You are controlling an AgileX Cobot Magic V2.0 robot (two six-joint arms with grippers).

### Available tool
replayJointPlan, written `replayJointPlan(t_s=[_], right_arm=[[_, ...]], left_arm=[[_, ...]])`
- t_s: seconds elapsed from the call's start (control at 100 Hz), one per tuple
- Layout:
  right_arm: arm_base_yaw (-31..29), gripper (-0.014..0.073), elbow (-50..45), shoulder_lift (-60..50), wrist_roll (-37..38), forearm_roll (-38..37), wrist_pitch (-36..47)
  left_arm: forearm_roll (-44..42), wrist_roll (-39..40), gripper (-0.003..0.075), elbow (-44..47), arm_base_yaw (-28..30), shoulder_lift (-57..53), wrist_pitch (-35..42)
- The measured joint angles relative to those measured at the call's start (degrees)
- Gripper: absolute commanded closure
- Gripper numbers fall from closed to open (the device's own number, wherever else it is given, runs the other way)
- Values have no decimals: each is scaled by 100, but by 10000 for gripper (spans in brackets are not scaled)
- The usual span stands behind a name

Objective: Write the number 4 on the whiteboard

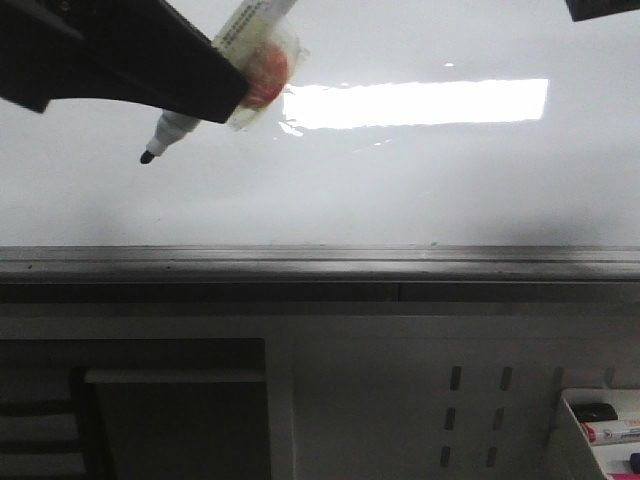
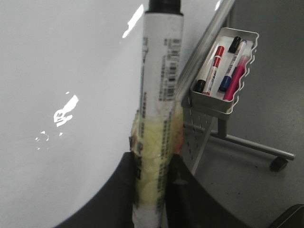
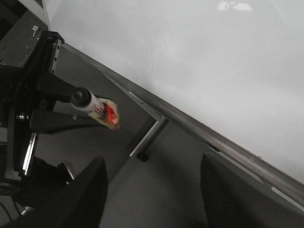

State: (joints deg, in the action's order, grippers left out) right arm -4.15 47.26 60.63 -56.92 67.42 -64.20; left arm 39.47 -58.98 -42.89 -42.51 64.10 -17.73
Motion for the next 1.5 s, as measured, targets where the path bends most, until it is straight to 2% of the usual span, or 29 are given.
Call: replayJointPlan(t_s=[0.21, 0.44, 1.05, 1.25, 1.5], right_arm=[[649, 211, 506, 501, -3, 0, -225], [1324, 211, 723, 797, -3, -27, 239], [1769, 212, 722, 1489, -61, -12, 364], [1769, 297, 722, 1489, -101, 19, 364], [1778, 305, 722, 1489, -133, 38, 364]], left_arm=[[-84, 0, 741, -116, -226, 285, 49], [-224, -4, 741, -400, -338, 573, 38], [-537, -25, 741, -404, -365, 587, -27], [-545, -36, 741, -404, -365, 587, -37], [-545, -36, 741, -404, -365, 587, -19]])
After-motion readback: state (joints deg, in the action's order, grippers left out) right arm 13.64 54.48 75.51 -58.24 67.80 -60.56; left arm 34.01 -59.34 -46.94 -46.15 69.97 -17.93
